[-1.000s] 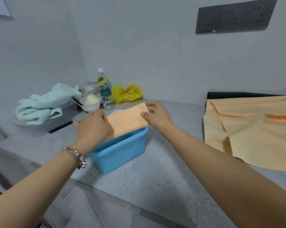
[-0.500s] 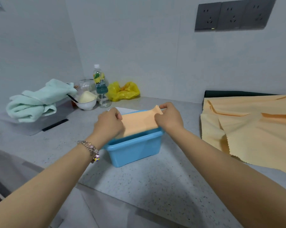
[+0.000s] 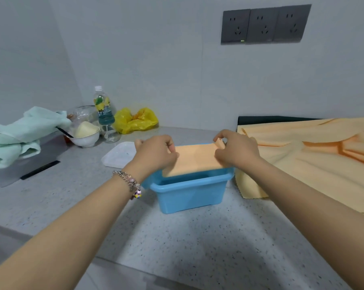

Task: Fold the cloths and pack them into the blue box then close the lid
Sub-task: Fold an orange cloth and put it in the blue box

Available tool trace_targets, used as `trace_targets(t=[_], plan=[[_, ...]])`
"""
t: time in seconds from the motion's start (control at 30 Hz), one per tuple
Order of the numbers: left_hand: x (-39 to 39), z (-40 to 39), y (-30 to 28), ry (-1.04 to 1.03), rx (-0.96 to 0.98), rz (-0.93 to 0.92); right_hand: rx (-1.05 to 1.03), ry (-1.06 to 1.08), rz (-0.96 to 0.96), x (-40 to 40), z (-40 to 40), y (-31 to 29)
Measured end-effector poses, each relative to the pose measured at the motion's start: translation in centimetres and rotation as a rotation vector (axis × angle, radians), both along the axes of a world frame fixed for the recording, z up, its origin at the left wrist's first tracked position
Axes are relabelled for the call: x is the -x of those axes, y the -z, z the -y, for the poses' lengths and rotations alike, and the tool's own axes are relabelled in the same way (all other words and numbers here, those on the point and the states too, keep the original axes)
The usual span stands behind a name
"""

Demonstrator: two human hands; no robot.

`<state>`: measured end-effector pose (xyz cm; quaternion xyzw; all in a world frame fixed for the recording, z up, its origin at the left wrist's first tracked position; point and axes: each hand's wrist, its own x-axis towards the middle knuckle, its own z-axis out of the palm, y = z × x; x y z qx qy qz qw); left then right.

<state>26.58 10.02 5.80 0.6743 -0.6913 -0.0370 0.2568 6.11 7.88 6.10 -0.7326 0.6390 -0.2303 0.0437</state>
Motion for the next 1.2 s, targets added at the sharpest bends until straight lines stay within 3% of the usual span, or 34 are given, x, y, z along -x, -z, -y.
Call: trace_targets(t=[0.17,0.33,0.57,0.67,0.77,0.9,0.97,1.07,1.2], plan=[[-1.3,0.0,-1.0,0.008,-0.125,0.375,-0.031,-0.183,-0.218,-1.8,0.5,-0.9],[-0.3,-0.4,-0.7,0.063,-0.2,0.553,-0.111,-0.276,-0.422,-2.6,1.3,-0.4],[0.8,0.2,0.7,0.057,-0.234,0.785,-0.012,-0.32,-0.704,-4.1,2.4,0.7],[1.0,0.5,0.6,0.102,-0.232,0.632,-0.027,-0.316,-0.724,-4.3,2.6,0.9],[1.3,0.7,0.5,0.144,-0.43,0.309,-0.05,-0.331,-0.754,-4.3,2.8,1.4],[1.4,1.7,0.4,0.09,-0.627,0.168,-0.015,-0.345,-0.796,-4.4,3.1,1.7],[1.3,2.3,0.3,0.078,-0.768,0.067,-0.002,-0.377,-0.698,-4.5,3.1,1.4],[1.3,2.8,0.0,0.072,-0.923,-0.057,-0.191,-0.409,-0.333,-5.0,2.9,0.7],[1.4,3.5,0.7,0.046,-0.985,-0.034,-0.527,-0.297,-0.257,-5.8,2.4,0.5]])
